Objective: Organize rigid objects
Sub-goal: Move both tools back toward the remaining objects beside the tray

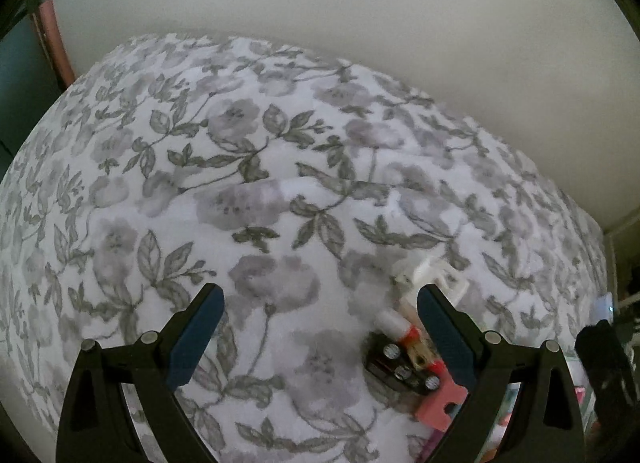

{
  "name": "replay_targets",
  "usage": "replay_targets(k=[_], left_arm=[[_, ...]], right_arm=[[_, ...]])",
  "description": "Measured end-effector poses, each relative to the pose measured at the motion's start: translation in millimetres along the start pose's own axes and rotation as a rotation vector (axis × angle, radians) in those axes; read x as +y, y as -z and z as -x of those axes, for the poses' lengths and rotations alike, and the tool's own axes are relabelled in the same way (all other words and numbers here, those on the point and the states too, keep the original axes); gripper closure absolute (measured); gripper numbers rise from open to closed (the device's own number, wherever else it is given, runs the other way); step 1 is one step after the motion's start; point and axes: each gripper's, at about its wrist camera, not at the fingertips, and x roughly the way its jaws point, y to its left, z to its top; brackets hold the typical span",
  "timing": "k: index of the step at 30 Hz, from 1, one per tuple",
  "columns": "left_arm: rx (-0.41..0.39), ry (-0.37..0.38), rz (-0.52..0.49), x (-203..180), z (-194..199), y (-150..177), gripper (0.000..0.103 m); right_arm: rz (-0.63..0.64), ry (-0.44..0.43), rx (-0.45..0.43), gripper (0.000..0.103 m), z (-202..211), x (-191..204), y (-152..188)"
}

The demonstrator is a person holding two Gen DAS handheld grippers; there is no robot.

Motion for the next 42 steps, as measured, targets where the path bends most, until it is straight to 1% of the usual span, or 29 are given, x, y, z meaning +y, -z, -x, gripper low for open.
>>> replay_targets(k=[3,7,10,12,14,18,20,27,34,42], left_arm=[[0.025,-0.009,0.012,3,-13,-3,0.006],[0.053,0.019,0.021,7,-25,-2,0.006],[0.069,0.033,0.037,13,-28,-1,0.006],[0.075,0.035,0.049,15,-26,-1,0.006],[0.081,0.059,0.051,16,-23,0,0.006],[0.098,0.085,0.003,7,-21,2,0.006],[0.122,0.100,-0.032,1,-22,5,0.006],[0.164,0.140,-0.072,-13,-22,11,0.006],[0.189,0.118,-0.134,-22,-17,20,0.006],[0.214,0.125,-0.171,-27,-21,31,0.006]], right_arm=[[-0.002,-0.035,0.059,0.000,-20,5,1],[-0.028,-0.094,0.134,0.000,-43,6,3],[-0.026,-0.073,0.202,0.000,-56,6,8],[-0.014,-0.076,0.225,0.000,-59,7,10],[0.001,-0.071,0.239,0.000,-60,9,12],[0.002,-0.055,0.271,0.000,-63,9,16],[0.002,-0.043,0.284,0.000,-63,8,16],[0.035,-0.006,0.353,0.000,-59,6,19],[0.002,0.021,0.423,0.000,-54,-11,28],[-0.073,0.054,0.435,0.000,-44,-33,30]])
